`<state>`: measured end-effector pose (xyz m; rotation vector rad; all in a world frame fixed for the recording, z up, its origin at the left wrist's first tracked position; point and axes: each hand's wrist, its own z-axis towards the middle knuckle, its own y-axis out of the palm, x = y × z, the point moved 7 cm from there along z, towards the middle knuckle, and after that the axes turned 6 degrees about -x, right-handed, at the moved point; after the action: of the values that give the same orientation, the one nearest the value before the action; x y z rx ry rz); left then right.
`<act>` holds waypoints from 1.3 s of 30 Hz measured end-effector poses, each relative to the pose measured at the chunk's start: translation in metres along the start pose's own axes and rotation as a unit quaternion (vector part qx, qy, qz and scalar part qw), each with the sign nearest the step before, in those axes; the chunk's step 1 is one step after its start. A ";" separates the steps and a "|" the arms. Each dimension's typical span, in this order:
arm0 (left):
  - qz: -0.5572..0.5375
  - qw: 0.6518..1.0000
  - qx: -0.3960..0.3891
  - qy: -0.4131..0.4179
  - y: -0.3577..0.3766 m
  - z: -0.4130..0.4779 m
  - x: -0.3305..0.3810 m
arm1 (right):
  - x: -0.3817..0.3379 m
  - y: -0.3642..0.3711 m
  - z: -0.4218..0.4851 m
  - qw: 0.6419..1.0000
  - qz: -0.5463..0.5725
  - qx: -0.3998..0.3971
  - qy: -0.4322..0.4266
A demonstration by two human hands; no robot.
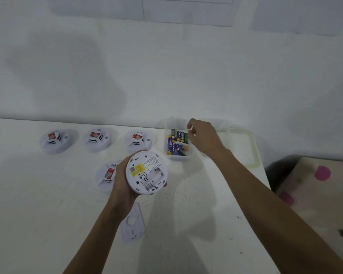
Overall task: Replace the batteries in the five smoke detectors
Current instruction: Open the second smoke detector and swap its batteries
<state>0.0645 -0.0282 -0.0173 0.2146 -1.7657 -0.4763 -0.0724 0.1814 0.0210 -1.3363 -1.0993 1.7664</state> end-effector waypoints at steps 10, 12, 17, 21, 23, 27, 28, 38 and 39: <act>0.001 1.000 0.003 0.000 -0.009 -0.001 0.003 | -0.021 0.061 0.005 0.959 -0.176 -0.222 -0.003; -0.008 1.000 0.005 -0.007 -0.013 -0.001 0.001 | -0.020 0.067 0.006 0.953 -0.195 -0.232 -0.010; -0.008 1.000 0.017 -0.003 -0.023 0.002 -0.001 | -0.021 0.075 0.009 0.947 -0.206 -0.245 0.000; 0.012 1.000 0.027 0.010 -0.026 0.001 0.002 | -0.020 0.079 0.013 0.949 -0.188 -0.251 0.014; 0.009 1.000 0.028 0.011 -0.029 0.000 0.002 | -0.019 0.080 0.014 0.952 -0.176 -0.248 0.018; 0.042 0.998 0.040 0.014 -0.032 0.000 0.003 | -0.023 0.077 0.015 0.954 -0.159 -0.254 0.027; 0.056 0.997 0.044 0.021 -0.032 0.000 0.004 | -0.024 0.075 0.015 0.956 -0.152 -0.250 0.026; 0.076 0.993 0.077 0.036 -0.051 0.008 -0.002 | -0.013 0.056 0.049 0.986 0.045 -0.119 0.110; 0.067 0.994 0.075 0.035 -0.053 0.009 -0.002 | -0.010 0.057 0.052 0.983 0.065 -0.120 0.125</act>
<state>0.0512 -0.0733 -0.0437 0.2138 -1.7356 -0.2373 -0.1206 0.1363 -0.0194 -1.7594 -1.1312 1.5354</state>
